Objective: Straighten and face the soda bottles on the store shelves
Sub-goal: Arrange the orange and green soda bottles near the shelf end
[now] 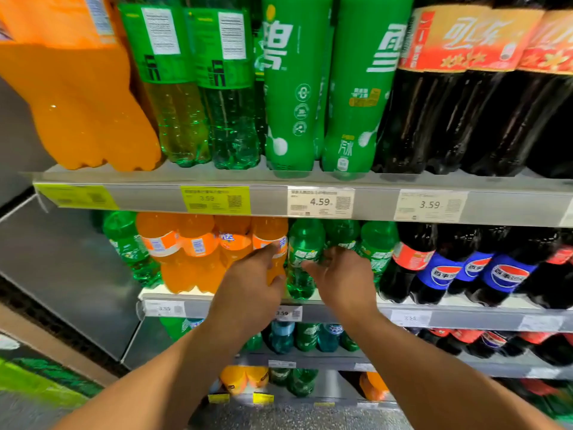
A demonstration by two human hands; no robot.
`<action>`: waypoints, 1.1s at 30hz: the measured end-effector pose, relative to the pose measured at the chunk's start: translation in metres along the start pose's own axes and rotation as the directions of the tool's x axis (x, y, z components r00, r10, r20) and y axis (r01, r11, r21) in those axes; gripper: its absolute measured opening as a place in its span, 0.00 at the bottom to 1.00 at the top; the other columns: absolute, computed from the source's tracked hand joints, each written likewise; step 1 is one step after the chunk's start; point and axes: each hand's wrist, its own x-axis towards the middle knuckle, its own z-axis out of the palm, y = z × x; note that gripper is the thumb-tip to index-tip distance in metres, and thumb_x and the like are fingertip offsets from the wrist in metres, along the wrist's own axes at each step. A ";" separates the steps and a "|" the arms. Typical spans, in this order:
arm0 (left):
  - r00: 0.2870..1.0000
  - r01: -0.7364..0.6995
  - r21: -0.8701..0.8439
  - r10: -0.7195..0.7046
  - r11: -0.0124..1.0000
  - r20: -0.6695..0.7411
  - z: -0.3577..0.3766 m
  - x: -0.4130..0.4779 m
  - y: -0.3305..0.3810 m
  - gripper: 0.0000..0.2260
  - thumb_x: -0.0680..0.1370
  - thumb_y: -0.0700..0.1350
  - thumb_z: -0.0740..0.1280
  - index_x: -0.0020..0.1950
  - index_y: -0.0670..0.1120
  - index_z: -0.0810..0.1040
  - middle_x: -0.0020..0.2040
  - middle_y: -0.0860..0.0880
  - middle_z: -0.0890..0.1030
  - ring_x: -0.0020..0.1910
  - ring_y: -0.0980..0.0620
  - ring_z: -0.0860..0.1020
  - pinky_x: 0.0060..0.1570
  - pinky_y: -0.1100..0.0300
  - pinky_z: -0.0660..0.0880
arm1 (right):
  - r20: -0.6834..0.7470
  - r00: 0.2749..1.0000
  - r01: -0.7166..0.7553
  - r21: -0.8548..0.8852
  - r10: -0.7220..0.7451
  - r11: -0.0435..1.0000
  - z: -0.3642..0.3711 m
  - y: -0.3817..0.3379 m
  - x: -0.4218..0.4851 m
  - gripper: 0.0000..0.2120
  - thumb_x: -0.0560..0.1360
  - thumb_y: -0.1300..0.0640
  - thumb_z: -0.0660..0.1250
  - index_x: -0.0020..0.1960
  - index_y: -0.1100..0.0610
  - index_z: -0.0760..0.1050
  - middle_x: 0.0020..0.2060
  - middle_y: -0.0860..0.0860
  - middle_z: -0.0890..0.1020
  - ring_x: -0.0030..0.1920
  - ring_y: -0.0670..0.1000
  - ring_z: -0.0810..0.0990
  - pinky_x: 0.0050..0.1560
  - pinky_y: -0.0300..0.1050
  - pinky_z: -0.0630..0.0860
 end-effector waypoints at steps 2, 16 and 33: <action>0.999 0.053 -0.007 -0.053 0.999 -0.009 -0.010 -0.010 -0.016 0.21 0.77 0.44 0.68 0.70 0.52 0.72 0.63 0.50 0.79 0.59 0.52 0.77 0.59 0.56 0.74 | 0.046 0.999 -0.014 -0.112 0.019 0.994 -0.003 -0.004 -0.001 0.25 0.71 0.38 0.73 0.31 0.58 0.72 0.24 0.51 0.75 0.26 0.51 0.75 0.27 0.42 0.69; 0.981 0.161 0.041 -0.155 0.986 -0.121 -0.061 -0.046 -0.092 0.16 0.74 0.42 0.69 0.62 0.51 0.79 0.53 0.55 0.83 0.51 0.55 0.81 0.50 0.58 0.77 | 0.064 0.997 0.063 -0.345 -0.044 0.936 0.012 -0.011 0.012 0.28 0.74 0.40 0.69 0.27 0.57 0.64 0.25 0.51 0.70 0.31 0.56 0.75 0.31 0.43 0.67; 0.888 0.304 0.038 -0.269 0.952 -0.373 -0.156 -0.003 -0.087 0.18 0.74 0.38 0.60 0.55 0.57 0.59 0.56 0.49 0.72 0.44 0.46 0.74 0.42 0.51 0.69 | -0.159 0.976 0.155 0.033 -0.148 0.987 -0.008 -0.094 -0.018 0.30 0.74 0.45 0.71 0.23 0.67 0.71 0.17 0.57 0.72 0.21 0.54 0.70 0.27 0.40 0.62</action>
